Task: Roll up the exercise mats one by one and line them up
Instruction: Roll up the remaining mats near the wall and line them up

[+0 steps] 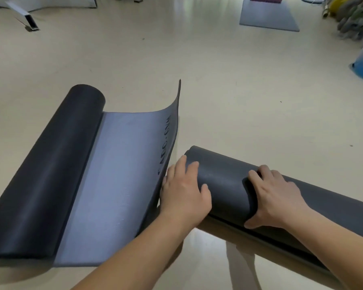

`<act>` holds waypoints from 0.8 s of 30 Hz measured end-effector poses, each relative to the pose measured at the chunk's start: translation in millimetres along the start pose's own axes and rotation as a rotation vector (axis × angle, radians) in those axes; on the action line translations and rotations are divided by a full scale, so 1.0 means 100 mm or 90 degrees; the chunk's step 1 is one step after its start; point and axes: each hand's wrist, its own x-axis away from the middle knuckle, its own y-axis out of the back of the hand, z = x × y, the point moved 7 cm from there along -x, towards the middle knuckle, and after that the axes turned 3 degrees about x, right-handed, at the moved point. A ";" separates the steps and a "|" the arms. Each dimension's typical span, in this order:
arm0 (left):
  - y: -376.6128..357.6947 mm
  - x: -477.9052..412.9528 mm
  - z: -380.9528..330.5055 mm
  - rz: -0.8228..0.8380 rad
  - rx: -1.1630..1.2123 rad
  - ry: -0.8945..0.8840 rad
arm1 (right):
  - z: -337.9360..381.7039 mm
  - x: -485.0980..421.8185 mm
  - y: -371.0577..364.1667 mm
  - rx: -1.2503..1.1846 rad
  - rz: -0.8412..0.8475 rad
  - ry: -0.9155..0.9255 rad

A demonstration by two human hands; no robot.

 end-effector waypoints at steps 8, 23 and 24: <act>-0.33 -0.23 0.08 0.086 0.062 0.122 | -0.15 0.00 -0.10 0.007 0.006 -0.034; -1.64 0.24 -1.45 0.238 0.152 -0.059 | -1.68 1.62 -1.18 -0.044 0.102 -0.266; -1.67 0.19 -1.40 0.258 0.141 -0.047 | -1.68 1.63 -1.19 -0.045 0.095 -0.265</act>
